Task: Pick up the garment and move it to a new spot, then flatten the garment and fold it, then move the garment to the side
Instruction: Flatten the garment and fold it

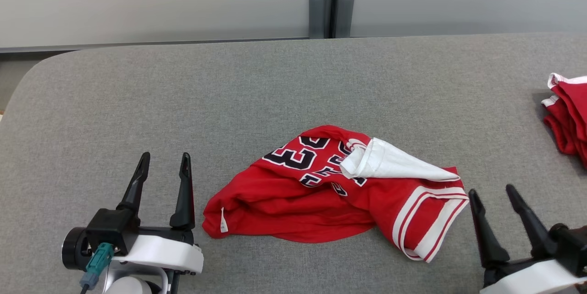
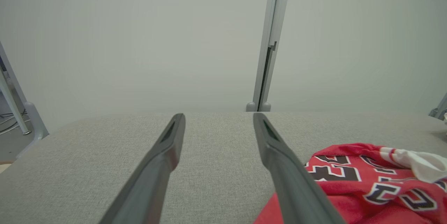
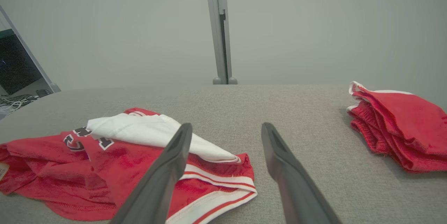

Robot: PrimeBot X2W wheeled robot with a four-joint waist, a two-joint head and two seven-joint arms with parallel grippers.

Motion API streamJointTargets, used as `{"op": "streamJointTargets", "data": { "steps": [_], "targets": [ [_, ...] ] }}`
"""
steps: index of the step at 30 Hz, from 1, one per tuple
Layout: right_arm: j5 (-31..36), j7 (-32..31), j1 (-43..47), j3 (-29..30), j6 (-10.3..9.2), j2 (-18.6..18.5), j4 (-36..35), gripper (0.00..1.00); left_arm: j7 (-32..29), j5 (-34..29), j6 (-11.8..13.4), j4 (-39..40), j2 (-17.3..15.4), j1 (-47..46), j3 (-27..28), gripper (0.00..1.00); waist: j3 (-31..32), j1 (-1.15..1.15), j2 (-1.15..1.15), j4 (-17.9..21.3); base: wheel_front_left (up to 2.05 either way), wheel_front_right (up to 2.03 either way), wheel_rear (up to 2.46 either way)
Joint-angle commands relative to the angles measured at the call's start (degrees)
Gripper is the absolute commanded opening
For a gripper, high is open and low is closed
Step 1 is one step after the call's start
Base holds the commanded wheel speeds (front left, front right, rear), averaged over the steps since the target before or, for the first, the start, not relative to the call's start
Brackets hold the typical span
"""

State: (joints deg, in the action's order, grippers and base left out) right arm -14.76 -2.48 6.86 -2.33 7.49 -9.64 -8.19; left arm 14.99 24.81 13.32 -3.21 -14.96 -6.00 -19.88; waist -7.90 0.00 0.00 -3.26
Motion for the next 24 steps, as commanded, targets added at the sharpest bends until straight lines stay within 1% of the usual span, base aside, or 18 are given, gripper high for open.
{"op": "streamJointTargets", "data": {
  "steps": [1,8,14,15,16,17,21,24],
  "targets": [
    [-0.6,-0.3,0.7,-0.3,0.00,0.3,0.5,1.00,0.2,-0.2,-0.2,-0.1,0.0,0.2,0.0,1.00,-0.1,0.00,0.00,-0.1,0.00,0.00,0.00],
    [-4.7,-3.2,4.7,-7.3,0.00,0.5,7.9,1.00,0.2,-0.8,-0.4,-0.9,0.6,-1.6,-1.0,1.00,-1.5,0.00,0.00,-0.9,0.00,0.00,0.00],
    [-7.5,-1.9,1.9,-11.9,0.00,-0.4,12.1,1.00,0.3,-1.3,-0.7,-1.2,1.5,-2.9,-1.0,1.00,-3.2,0.00,0.00,-1.3,0.00,0.00,0.00],
    [-7.7,-1.4,1.3,-12.3,0.00,-0.7,12.5,0.91,0.3,-1.5,-0.7,-1.2,1.7,-3.1,-1.0,1.00,-3.4,0.00,0.00,-1.4,0.00,0.00,0.00],
    [-8.0,-0.9,0.7,-12.6,0.00,-1.0,12.9,0.39,0.3,-1.6,-0.8,-1.3,1.9,-3.2,-1.1,1.00,-3.5,0.00,0.00,-1.5,0.00,0.00,0.00],
    [-8.1,-0.3,0.0,-12.8,0.00,-1.3,13.0,0.00,0.3,-1.7,-0.9,-1.4,2.0,-3.2,-1.1,1.00,-3.6,0.00,0.00,-1.6,0.00,0.00,0.00],
    [-7.5,3.0,-1.9,-12.9,0.00,-2.7,10.0,0.00,0.3,-2.2,-1.2,-1.5,2.4,-3.6,-0.6,1.00,-4.0,0.00,0.00,-1.8,0.00,0.00,0.00],
    [-7.2,4.1,-2.9,-11.3,0.00,-3.7,6.7,0.00,0.3,-2.3,-1.2,-1.4,2.8,-3.6,-0.2,1.00,-4.2,0.00,0.00,-1.7,0.00,0.00,0.00]
  ]
}}
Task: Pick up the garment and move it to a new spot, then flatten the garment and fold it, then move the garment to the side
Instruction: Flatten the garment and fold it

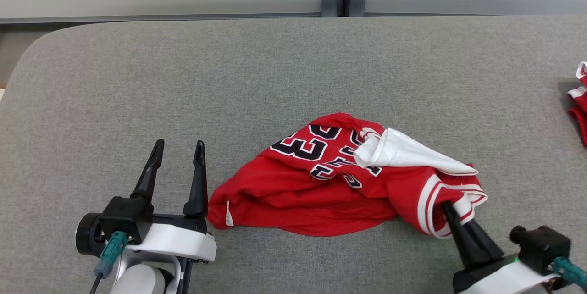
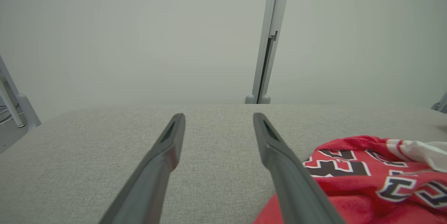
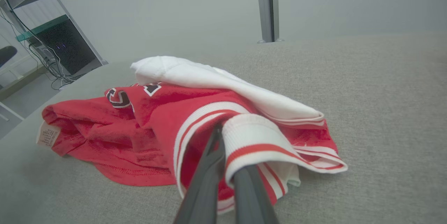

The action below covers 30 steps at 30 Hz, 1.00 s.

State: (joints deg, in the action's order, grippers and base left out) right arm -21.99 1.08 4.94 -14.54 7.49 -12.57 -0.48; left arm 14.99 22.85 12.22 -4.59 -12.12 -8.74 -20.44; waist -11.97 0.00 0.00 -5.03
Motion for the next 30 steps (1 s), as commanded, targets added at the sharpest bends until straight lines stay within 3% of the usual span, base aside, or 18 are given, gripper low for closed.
{"op": "streamJointTargets", "data": {
  "steps": [1,6,14,24,30],
  "targets": [
    [0.0,0.4,-1.5,1.6,0.00,-0.9,-2.0,0.00,0.3,-0.5,-0.2,0.1,0.1,-0.9,0.4,1.00,-0.2,0.00,0.00,0.1,0.00,0.00,0.00],
    [0.3,-0.2,-5.4,6.2,0.00,-2.6,-4.9,0.00,0.3,-1.0,-0.6,0.3,0.8,-1.6,0.7,1.00,-1.3,0.00,0.00,0.0,0.00,0.00,0.00],
    [-2.4,-0.8,-15.2,9.6,0.00,-5.7,-0.1,0.00,0.3,-2.0,-1.1,0.4,2.3,-3.1,0.7,1.00,-4.8,0.00,0.00,-1.3,0.00,0.00,0.00],
    [-10.5,-1.2,-34.2,6.5,-0.01,-14.2,15.4,0.00,0.3,-4.5,-3.0,-0.2,5.8,-7.0,0.3,1.00,-12.4,0.00,0.00,-4.4,0.00,0.00,0.00],
    [-15.6,0.3,-43.1,0.5,0.00,-17.7,25.6,0.02,0.3,-6.1,-4.3,-0.8,7.3,-9.1,0.4,1.00,-14.6,0.00,0.00,-5.5,0.00,0.00,0.00]
  ]
}}
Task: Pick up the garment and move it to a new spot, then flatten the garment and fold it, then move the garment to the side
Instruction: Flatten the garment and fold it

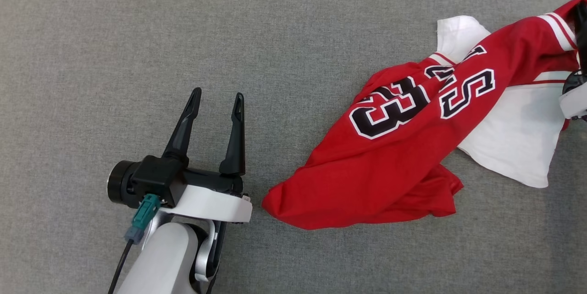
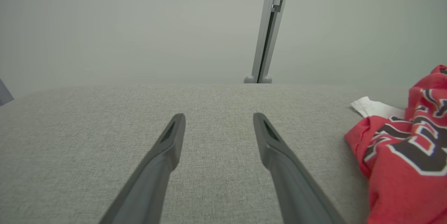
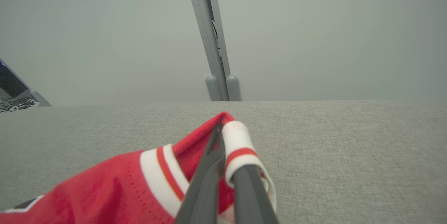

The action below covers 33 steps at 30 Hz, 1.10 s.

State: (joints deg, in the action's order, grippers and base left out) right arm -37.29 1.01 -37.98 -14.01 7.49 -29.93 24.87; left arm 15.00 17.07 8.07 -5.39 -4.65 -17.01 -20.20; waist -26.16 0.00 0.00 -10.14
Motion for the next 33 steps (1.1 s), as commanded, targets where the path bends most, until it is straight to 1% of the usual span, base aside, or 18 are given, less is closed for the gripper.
{"op": "streamJointTargets", "data": {
  "steps": [1,2,3,6,11,16,19,23,26,27,33],
  "targets": [
    [-0.9,1.0,-1.1,-1.2,0.00,-0.6,1.5,0.36,0.2,-0.6,-0.4,-0.2,0.1,-1.0,0.2,1.00,-0.4,0.00,0.00,-0.4,0.00,0.00,0.00],
    [-1.3,1.7,-1.8,-2.3,0.00,-0.9,2.6,0.84,0.2,-0.8,-0.5,-0.2,0.3,-1.3,0.4,1.00,-0.4,0.00,0.00,-0.4,0.00,0.00,0.00],
    [-1.7,2.5,-2.2,-3.3,0.00,-1.0,3.5,1.00,0.2,-1.2,-0.6,-0.1,0.4,-1.5,0.6,1.00,-0.3,0.00,0.00,-0.3,0.00,0.00,0.00],
    [-2.5,5.8,-1.8,-6.1,-0.01,-1.5,5.3,1.00,0.2,-2.0,-0.9,0.1,0.7,-1.1,1.3,1.00,0.5,0.00,0.00,0.4,0.00,0.00,0.00],
    [-1.9,11.3,2.6,-7.6,0.00,-1.7,6.1,1.00,0.2,-2.9,-1.1,-0.1,0.7,0.7,2.9,1.00,3.2,0.00,0.00,2.0,0.00,0.00,0.00],
    [0.4,13.4,8.3,-5.1,0.00,-1.0,3.2,1.00,0.2,-3.6,-1.4,-0.2,0.2,2.6,4.6,1.00,5.9,0.00,0.00,3.9,0.00,0.00,0.00],
    [2.4,13.9,11.7,-2.1,0.00,-0.2,0.0,1.00,0.2,-3.7,-1.6,-0.4,-0.2,3.6,5.5,1.00,7.5,0.00,0.00,4.7,0.00,0.00,0.00],
    [7.7,14.1,17.3,2.5,0.00,1.9,-6.1,1.00,0.2,-3.9,-1.7,-0.5,-0.8,5.6,6.4,1.00,10.0,0.00,0.00,5.6,0.00,0.00,0.00],
    [11.6,13.8,22.6,5.9,0.00,4.6,-11.4,1.00,0.2,-4.0,-1.9,-0.7,-1.3,7.4,6.8,1.00,12.0,0.00,0.00,5.9,0.00,0.00,0.00],
    [11.6,13.8,22.6,5.9,0.00,4.6,-11.4,1.00,0.2,-4.0,-1.9,-0.7,-1.3,7.4,6.8,1.00,12.0,0.00,0.00,5.9,0.00,0.00,0.00],
    [17.1,8.9,33.5,10.8,0.00,10.9,-21.3,1.00,0.2,-3.4,-2.2,-1.7,-1.7,11.2,6.7,1.00,16.4,0.00,0.00,6.1,0.00,0.00,0.00]
  ]
}}
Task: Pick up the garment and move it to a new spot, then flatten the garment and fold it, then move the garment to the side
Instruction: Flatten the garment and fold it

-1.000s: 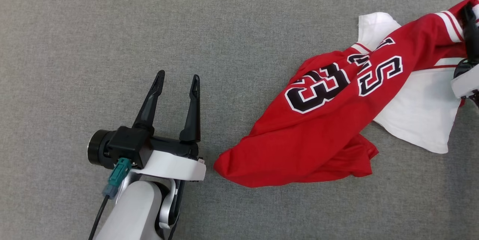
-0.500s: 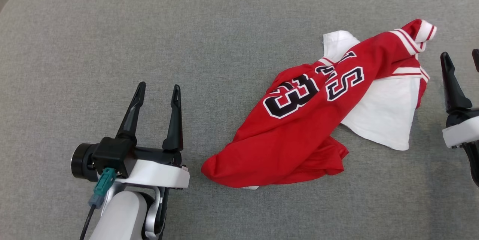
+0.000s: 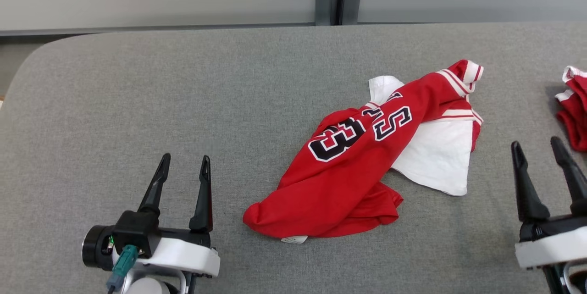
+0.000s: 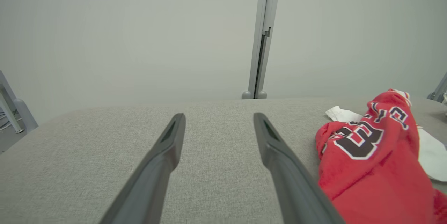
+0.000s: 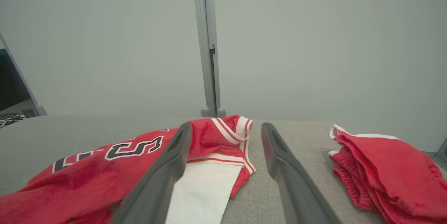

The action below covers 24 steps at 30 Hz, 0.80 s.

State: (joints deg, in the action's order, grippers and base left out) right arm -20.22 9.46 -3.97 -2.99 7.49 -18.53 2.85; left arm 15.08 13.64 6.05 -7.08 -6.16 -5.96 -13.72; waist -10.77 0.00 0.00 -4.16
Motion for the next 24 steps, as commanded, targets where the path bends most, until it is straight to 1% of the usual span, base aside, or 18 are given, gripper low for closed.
{"op": "streamJointTargets", "data": {
  "steps": [1,6,9,12,18,20,24],
  "targets": [
    [0.7,-0.5,1.0,0.5,0.00,0.3,-0.8,1.00,0.1,0.2,-0.3,-0.2,-0.2,0.6,0.1,1.00,1.6,0.00,0.00,0.0,0.00,0.00,0.00],
    [3.1,-4.9,7.5,3.6,0.00,4.5,-6.8,1.00,-0.6,0.6,-0.4,-0.6,-0.5,2.5,-0.5,1.00,3.9,0.00,0.00,0.0,0.00,0.00,0.00],
    [3.9,-6.7,9.4,4.3,0.00,5.9,-9.3,1.00,-1.1,0.9,-0.5,-0.6,-0.7,3.1,-0.8,1.00,4.3,0.00,0.00,0.1,0.00,0.00,0.00],
    [4.4,-7.9,10.4,4.8,0.00,6.7,-10.9,1.00,-1.4,1.1,-0.4,-0.5,-0.9,3.1,-1.0,1.00,4.3,0.00,0.00,0.2,0.00,0.00,0.00],
    [4.8,-8.6,10.8,4.7,0.00,7.5,-11.9,1.00,-2.2,1.1,-0.4,-0.4,-0.9,2.7,-1.7,1.00,4.2,0.00,0.00,0.4,0.00,0.00,0.00],
    [4.9,-8.7,10.7,4.6,0.00,7.6,-12.1,1.00,-3.0,1.2,-0.6,-0.4,-0.9,2.6,-2.3,1.00,3.9,0.00,0.00,0.4,0.00,0.00,0.00],
    [4.5,-8.9,10.4,4.3,0.00,7.6,-12.2,1.00,-8.6,4.1,-3.5,-0.3,0.0,3.5,-4.9,1.00,3.0,0.00,0.00,0.1,0.00,0.00,0.00]
  ]
}}
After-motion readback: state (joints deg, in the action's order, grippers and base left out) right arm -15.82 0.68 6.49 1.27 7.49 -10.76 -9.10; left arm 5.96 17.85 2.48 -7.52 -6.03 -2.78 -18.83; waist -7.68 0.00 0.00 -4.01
